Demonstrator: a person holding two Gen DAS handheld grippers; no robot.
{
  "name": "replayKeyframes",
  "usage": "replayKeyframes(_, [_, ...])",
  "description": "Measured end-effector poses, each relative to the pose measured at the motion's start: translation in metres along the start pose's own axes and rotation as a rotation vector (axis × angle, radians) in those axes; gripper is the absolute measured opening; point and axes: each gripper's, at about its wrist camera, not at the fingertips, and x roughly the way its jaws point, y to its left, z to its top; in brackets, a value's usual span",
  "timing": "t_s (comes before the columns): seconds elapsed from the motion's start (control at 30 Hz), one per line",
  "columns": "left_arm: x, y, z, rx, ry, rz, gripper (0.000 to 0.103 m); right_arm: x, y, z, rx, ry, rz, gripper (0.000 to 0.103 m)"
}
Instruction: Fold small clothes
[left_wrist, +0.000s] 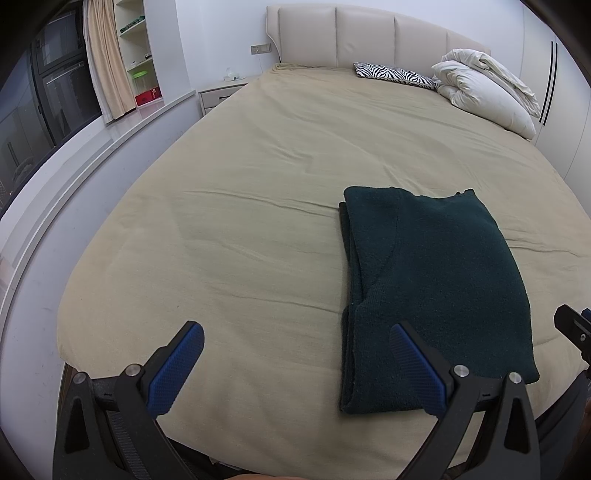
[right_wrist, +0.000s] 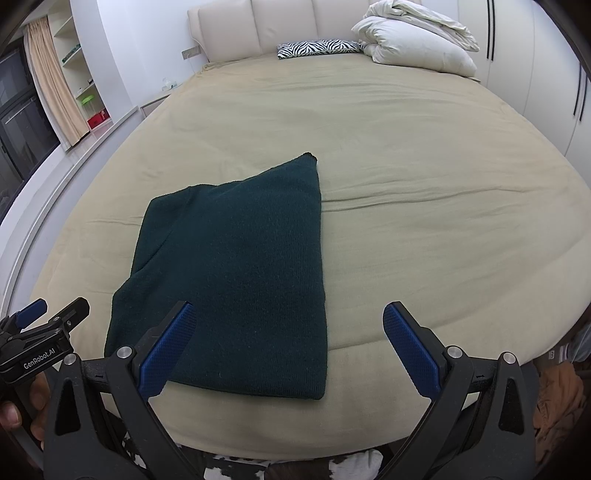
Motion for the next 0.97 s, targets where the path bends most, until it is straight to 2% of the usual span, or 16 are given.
replayKeyframes(0.97, [-0.0022, -0.0021, -0.0005, 0.005, -0.017, 0.012, 0.103, 0.0025, -0.001, -0.0035, -0.001, 0.002, 0.0, 0.103])
